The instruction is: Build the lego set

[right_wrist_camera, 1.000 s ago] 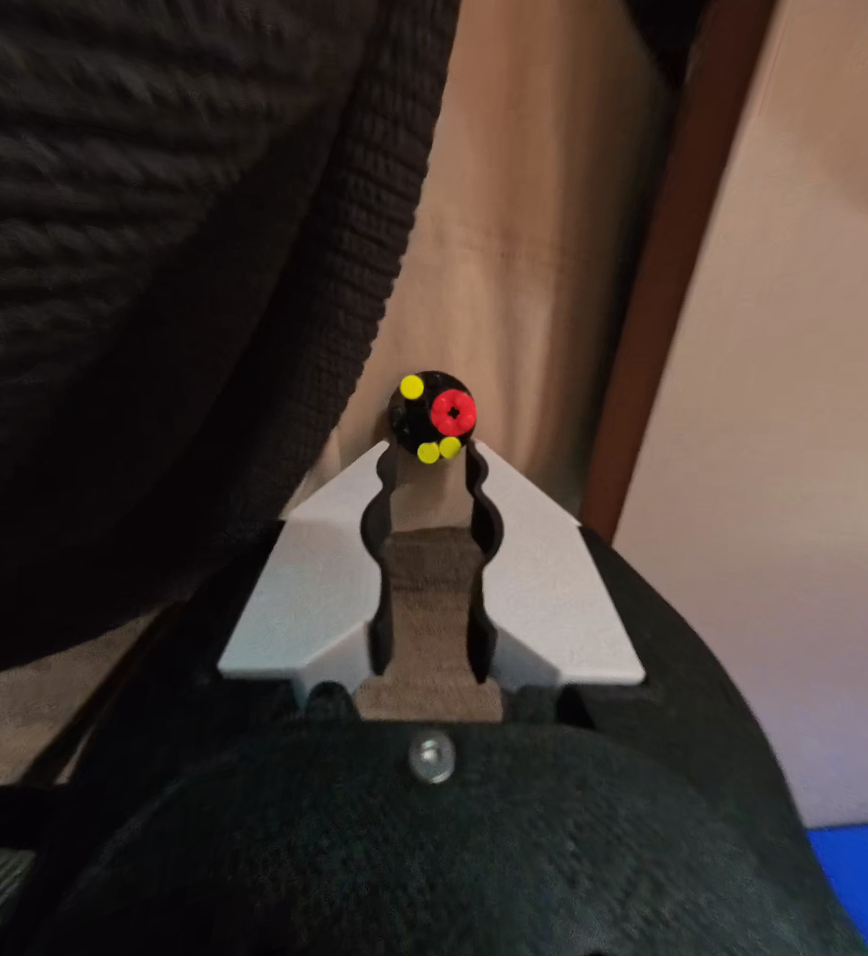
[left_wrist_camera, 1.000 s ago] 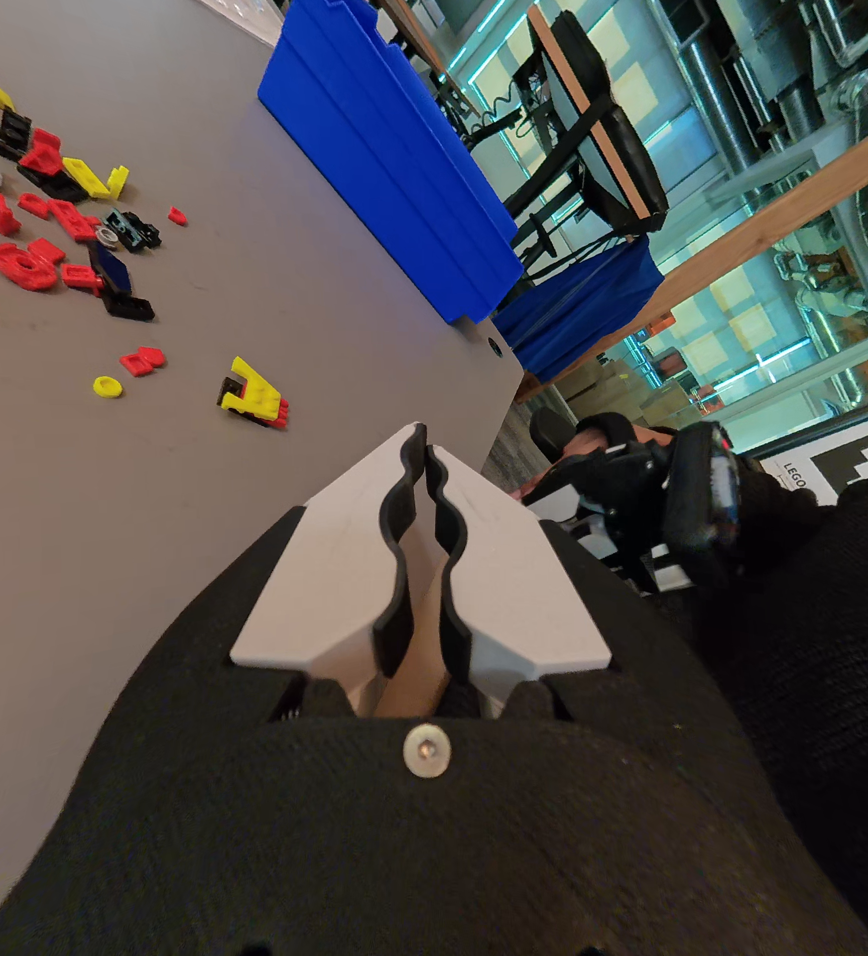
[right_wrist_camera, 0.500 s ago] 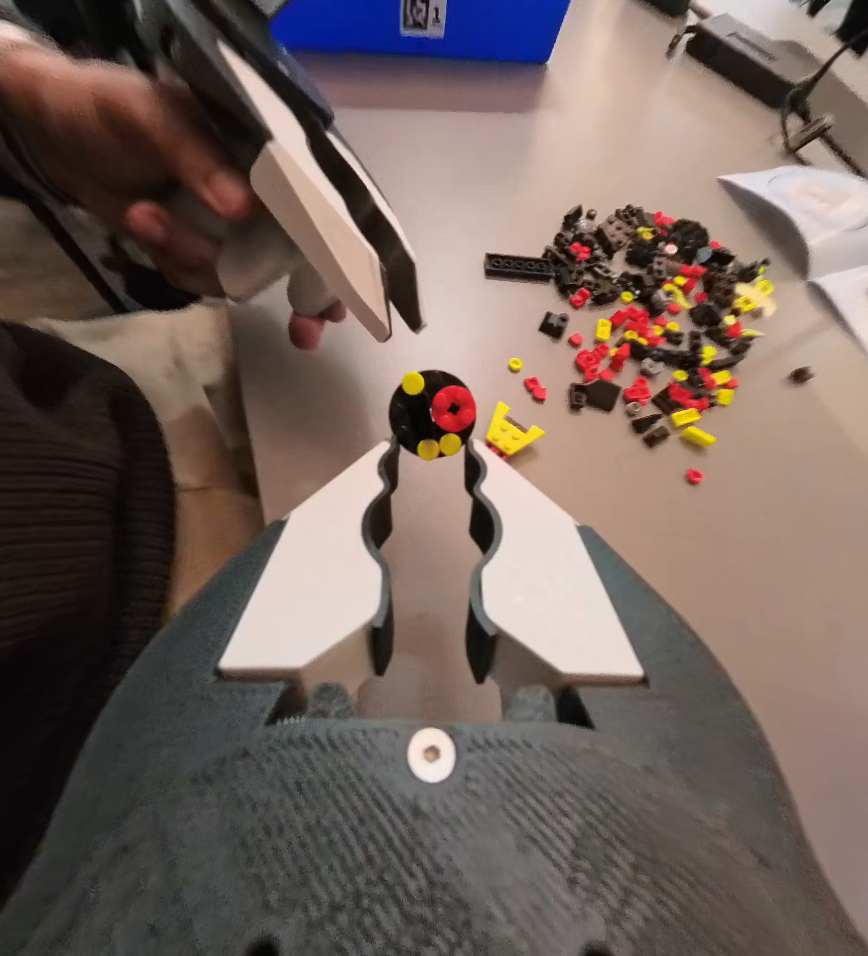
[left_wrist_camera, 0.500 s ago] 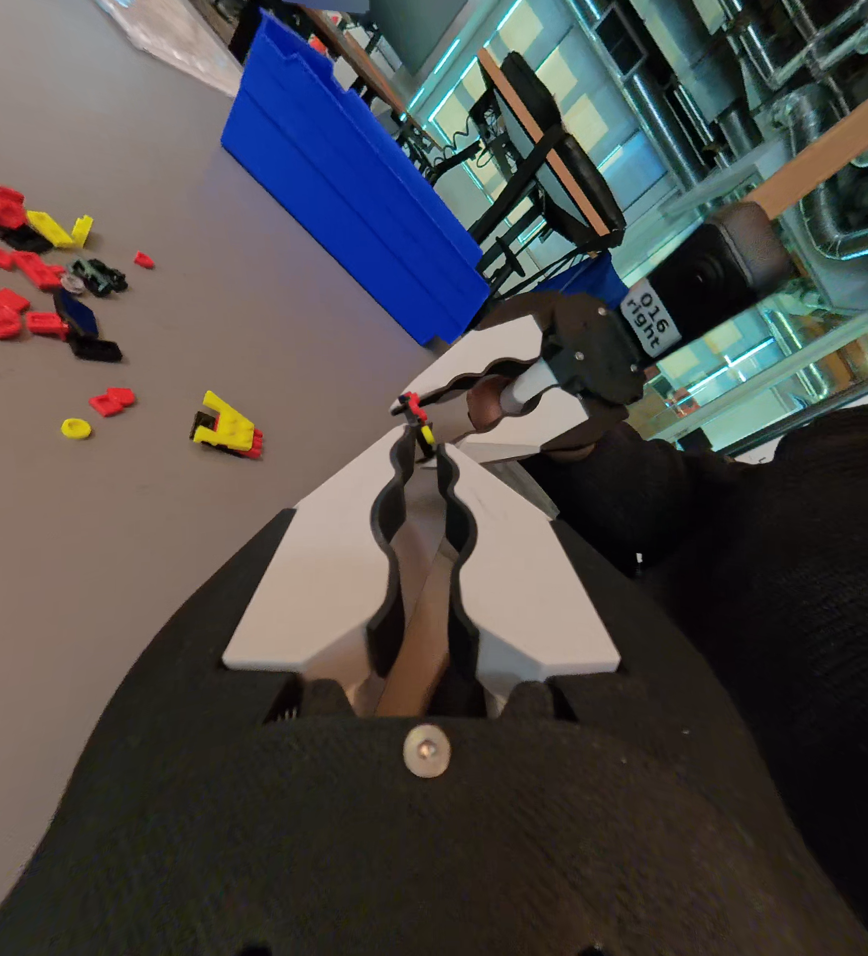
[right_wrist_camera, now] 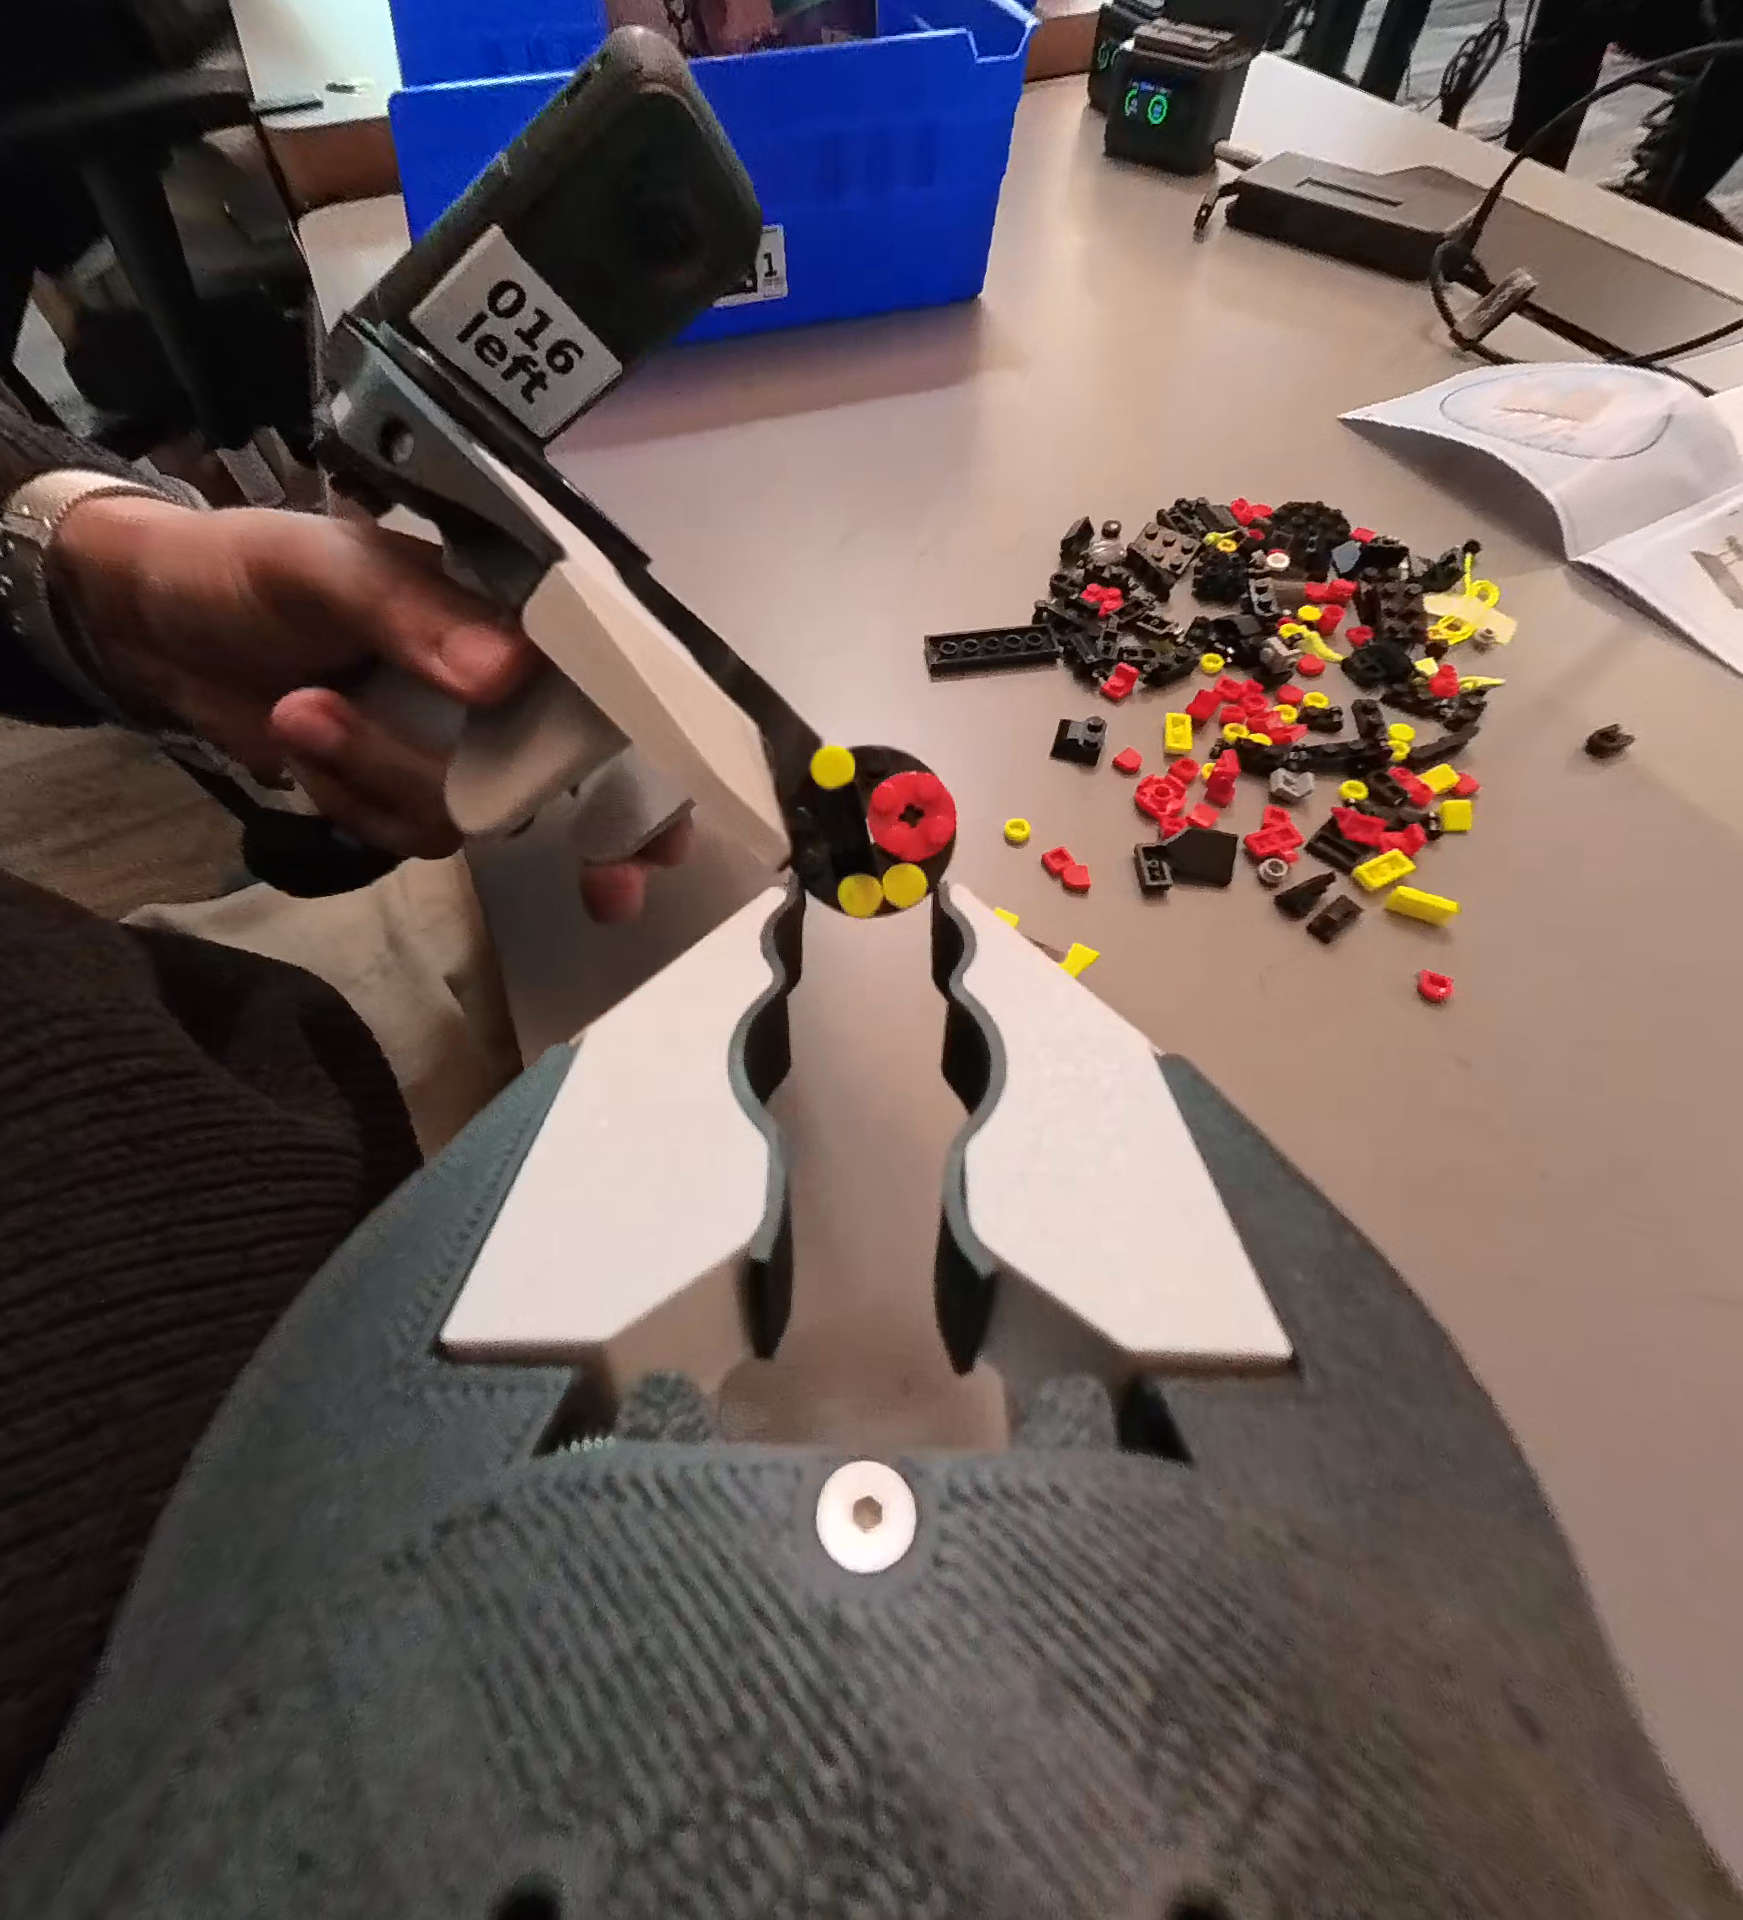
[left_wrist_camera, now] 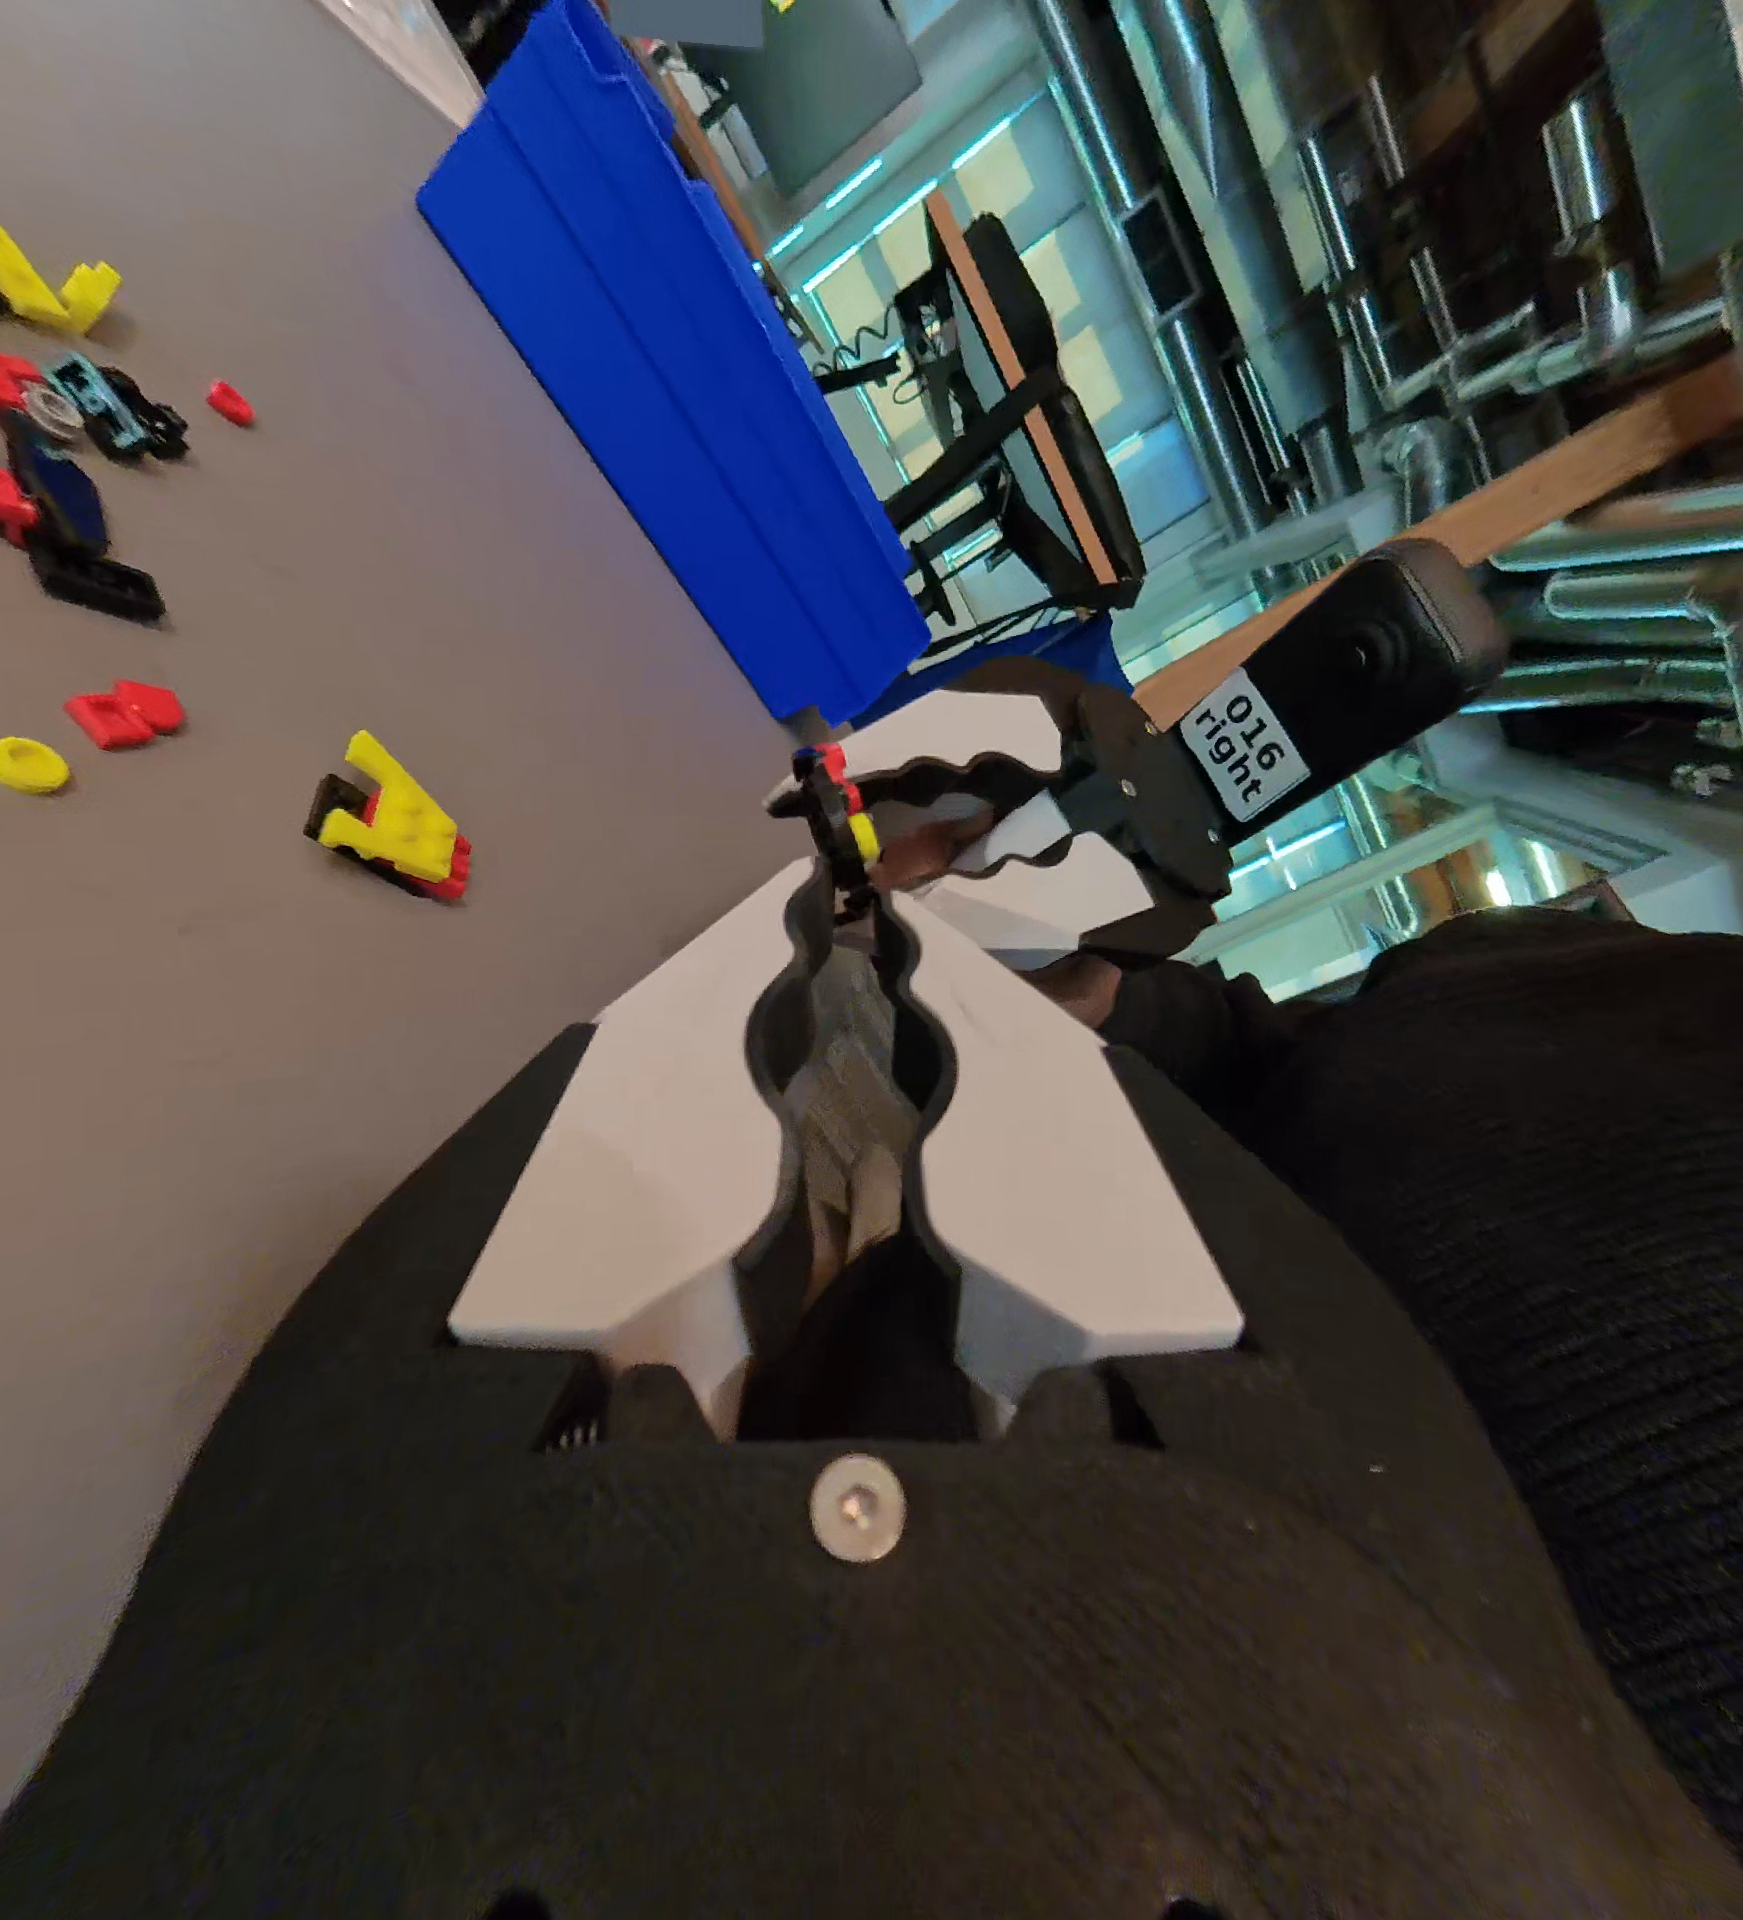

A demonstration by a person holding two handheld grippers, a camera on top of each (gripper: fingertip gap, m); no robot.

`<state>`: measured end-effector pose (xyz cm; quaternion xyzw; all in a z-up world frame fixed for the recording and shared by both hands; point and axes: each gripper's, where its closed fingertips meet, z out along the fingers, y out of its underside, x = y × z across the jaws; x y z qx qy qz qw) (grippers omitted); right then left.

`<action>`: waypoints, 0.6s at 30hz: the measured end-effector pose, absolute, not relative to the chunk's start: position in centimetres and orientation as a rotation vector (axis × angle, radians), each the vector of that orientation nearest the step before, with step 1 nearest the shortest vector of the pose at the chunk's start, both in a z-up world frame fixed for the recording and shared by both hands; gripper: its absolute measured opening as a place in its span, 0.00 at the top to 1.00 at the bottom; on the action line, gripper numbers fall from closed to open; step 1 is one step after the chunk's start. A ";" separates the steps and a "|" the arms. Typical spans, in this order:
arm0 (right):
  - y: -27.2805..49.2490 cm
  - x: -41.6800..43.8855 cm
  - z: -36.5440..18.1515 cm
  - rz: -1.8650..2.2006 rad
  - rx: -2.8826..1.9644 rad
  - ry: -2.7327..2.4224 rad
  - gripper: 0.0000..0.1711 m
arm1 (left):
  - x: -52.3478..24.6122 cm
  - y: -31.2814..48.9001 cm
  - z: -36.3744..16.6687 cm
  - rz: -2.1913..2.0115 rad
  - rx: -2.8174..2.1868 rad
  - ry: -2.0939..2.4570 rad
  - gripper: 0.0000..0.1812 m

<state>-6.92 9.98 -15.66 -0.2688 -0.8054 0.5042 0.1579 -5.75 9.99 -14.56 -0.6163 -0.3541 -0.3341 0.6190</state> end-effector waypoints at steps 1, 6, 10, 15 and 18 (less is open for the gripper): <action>10.0 -7.0 -15.8 1.440 -0.774 -2.304 0.88 | -6.0 9.9 -14.6 -0.758 -1.414 -0.816 0.99; 10.1 -6.8 -15.9 1.453 -0.772 -2.311 0.96 | -6.5 9.3 -14.4 -0.757 -1.387 -0.822 1.00; 10.1 -6.7 -16.2 1.433 -0.753 -2.320 0.94 | -6.7 9.4 -14.6 -0.756 -1.387 -0.837 1.00; 10.4 -6.8 -15.8 1.491 -0.798 -2.303 0.91 | -7.3 8.9 -14.5 -0.782 -1.340 -0.870 1.00; 10.5 -7.1 -15.6 1.551 -0.867 -2.289 0.87 | -7.2 8.9 -14.5 -0.814 -1.328 -0.877 1.00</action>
